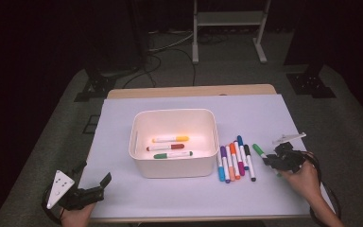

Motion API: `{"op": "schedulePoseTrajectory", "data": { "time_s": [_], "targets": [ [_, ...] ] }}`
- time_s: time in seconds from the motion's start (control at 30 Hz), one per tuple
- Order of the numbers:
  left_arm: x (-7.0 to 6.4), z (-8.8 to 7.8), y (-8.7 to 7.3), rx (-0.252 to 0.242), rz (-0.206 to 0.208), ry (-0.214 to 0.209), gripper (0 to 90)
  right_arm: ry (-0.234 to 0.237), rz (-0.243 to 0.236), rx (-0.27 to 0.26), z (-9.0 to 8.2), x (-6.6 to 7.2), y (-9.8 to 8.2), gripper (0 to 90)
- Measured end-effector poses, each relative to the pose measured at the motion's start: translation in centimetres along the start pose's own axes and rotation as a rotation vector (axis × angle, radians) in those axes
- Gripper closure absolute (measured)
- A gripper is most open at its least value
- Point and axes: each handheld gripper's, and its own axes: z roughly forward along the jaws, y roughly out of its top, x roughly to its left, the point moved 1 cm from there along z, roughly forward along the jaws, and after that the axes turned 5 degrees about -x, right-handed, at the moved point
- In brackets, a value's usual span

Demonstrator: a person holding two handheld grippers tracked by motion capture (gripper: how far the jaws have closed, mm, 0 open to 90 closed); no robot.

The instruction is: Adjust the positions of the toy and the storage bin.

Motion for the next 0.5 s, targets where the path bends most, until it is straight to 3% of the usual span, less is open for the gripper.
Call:
{"op": "schedulePoseTrajectory", "data": {
  "time_s": [0.27,0.5],
  "targets": [
    [0.0,0.0,0.0,-0.002,-0.001,0.0,0.0,0.0,0.004,0.008,-0.1,-0.1,0.1,75.6],
    [0.0,0.0,0.0,0.002,0.001,-0.001,0.0,0.054,0.031,-0.022,-1.5,-0.1,0.3,75.7]
  ]
}}
